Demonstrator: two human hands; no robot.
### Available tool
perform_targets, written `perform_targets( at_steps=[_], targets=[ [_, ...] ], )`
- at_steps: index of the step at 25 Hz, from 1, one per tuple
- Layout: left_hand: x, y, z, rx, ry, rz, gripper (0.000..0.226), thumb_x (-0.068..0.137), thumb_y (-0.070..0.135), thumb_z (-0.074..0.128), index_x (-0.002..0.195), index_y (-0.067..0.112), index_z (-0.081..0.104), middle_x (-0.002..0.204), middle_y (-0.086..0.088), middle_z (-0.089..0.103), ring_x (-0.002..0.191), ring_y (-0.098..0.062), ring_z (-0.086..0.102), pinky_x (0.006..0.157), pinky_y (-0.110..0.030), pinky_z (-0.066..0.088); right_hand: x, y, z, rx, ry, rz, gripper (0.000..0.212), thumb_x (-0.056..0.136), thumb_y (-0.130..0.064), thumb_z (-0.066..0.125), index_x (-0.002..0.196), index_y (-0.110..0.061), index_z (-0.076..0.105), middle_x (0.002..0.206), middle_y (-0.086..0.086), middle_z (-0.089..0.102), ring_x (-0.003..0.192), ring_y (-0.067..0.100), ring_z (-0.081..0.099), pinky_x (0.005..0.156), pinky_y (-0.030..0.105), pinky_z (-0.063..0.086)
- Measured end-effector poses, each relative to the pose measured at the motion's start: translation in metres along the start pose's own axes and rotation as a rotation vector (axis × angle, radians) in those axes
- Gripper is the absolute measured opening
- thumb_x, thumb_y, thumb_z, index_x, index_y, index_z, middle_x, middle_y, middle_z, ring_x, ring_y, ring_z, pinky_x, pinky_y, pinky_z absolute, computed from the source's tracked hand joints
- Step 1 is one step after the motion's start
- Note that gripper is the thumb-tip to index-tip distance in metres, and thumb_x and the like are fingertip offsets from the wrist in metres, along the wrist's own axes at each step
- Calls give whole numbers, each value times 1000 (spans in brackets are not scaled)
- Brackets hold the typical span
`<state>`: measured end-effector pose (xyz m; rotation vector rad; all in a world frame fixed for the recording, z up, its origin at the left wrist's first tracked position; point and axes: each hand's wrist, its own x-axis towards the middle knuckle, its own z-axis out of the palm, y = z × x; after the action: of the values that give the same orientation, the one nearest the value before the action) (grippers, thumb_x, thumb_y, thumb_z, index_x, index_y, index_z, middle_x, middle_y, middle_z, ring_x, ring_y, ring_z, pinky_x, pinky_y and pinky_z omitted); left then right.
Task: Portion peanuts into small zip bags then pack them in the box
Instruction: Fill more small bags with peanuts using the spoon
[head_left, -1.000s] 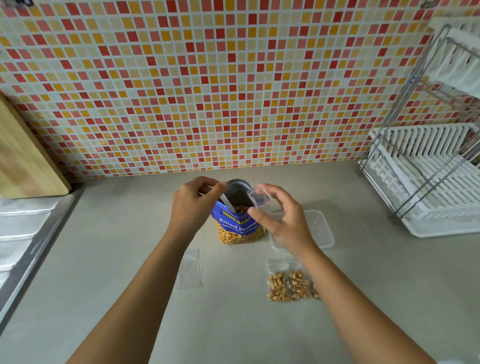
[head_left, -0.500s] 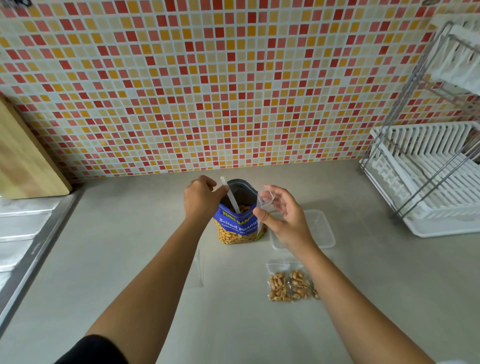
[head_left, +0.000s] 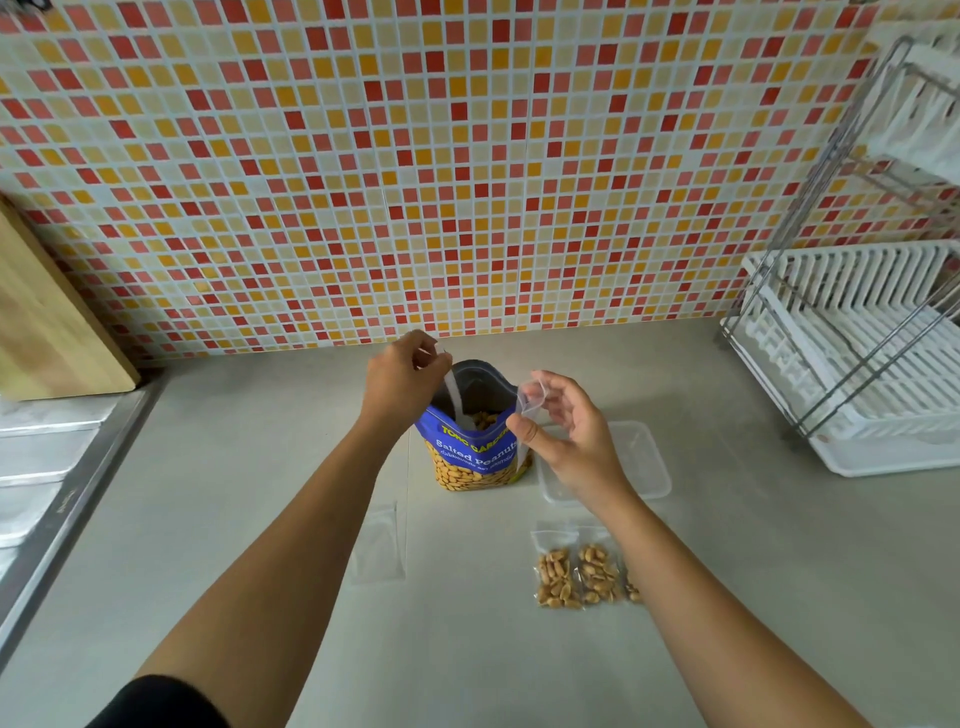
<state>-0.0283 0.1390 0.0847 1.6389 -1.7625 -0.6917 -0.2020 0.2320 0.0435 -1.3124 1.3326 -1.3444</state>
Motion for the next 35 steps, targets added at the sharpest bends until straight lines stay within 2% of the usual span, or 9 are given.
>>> perform_targets(
  at_steps=[3, 5, 7, 12, 16, 21, 23, 26, 35],
  targets=[
    [-8, -1, -7, 330, -25, 241, 21, 92, 25, 50, 102, 10, 60, 87, -5, 67, 82, -20, 57, 77, -31, 47, 3, 1, -4, -44, -23, 29, 58, 66, -45, 73, 118, -29, 52, 116, -9, 62, 111, 11, 57, 94, 24, 46],
    [-14, -6, -2, 529, -94, 211, 26, 94, 28, 42, 101, 15, 63, 86, -3, 64, 91, -17, 48, 85, -36, 36, 4, 3, -4, -92, -62, 55, 60, 68, -43, 74, 121, -24, 52, 118, -8, 62, 112, 10, 56, 96, 27, 47],
    [-16, -5, 5, 532, -139, 88, 30, 95, 28, 36, 99, 17, 64, 86, 0, 57, 94, -14, 38, 82, -37, 27, 5, 5, -3, -127, -91, 67, 60, 69, -43, 75, 121, -24, 52, 120, -8, 61, 112, 9, 56, 97, 31, 47],
    [-13, -2, 12, 421, -130, -136, 30, 95, 24, 36, 101, 23, 65, 105, -1, 58, 109, -18, 43, 83, -41, 26, 6, 3, -5, -146, -109, 87, 63, 64, -52, 75, 118, -30, 52, 117, -12, 63, 111, 6, 57, 99, 35, 46],
    [-15, 1, 21, 501, -203, -119, 26, 93, 29, 39, 97, 27, 65, 103, -2, 58, 92, -17, 44, 89, -47, 31, 5, 3, -4, -157, -112, 94, 62, 64, -52, 75, 118, -31, 52, 117, -13, 63, 111, 4, 56, 100, 34, 45],
    [-7, -3, 18, 193, -101, -253, 20, 92, 30, 49, 93, 22, 67, 94, -3, 62, 87, -19, 52, 91, -47, 44, 4, 0, -5, -159, -128, 100, 60, 68, -46, 74, 121, -29, 51, 119, -13, 61, 111, 2, 55, 100, 33, 45],
    [-9, -5, 16, 0, -106, -280, 18, 92, 25, 52, 93, 16, 68, 83, -1, 61, 76, -16, 55, 78, -37, 52, 5, 1, -6, -156, -132, 102, 62, 66, -50, 75, 120, -30, 52, 118, -14, 61, 111, 2, 56, 99, 33, 46],
    [-13, -7, 11, -172, -92, -298, 21, 93, 21, 52, 100, 8, 67, 85, -4, 59, 69, -9, 51, 58, -21, 43, 4, 2, -6, -147, -133, 98, 61, 63, -53, 75, 116, -34, 52, 119, -14, 61, 111, 3, 56, 99, 31, 46],
    [-15, -12, -4, -409, -17, -367, 21, 95, 20, 50, 103, 6, 64, 92, -4, 59, 78, -12, 53, 62, -22, 42, 3, 5, -7, -112, -136, 111, 58, 64, -52, 77, 114, -40, 51, 123, -13, 60, 115, 4, 54, 96, 22, 43]
  ],
)
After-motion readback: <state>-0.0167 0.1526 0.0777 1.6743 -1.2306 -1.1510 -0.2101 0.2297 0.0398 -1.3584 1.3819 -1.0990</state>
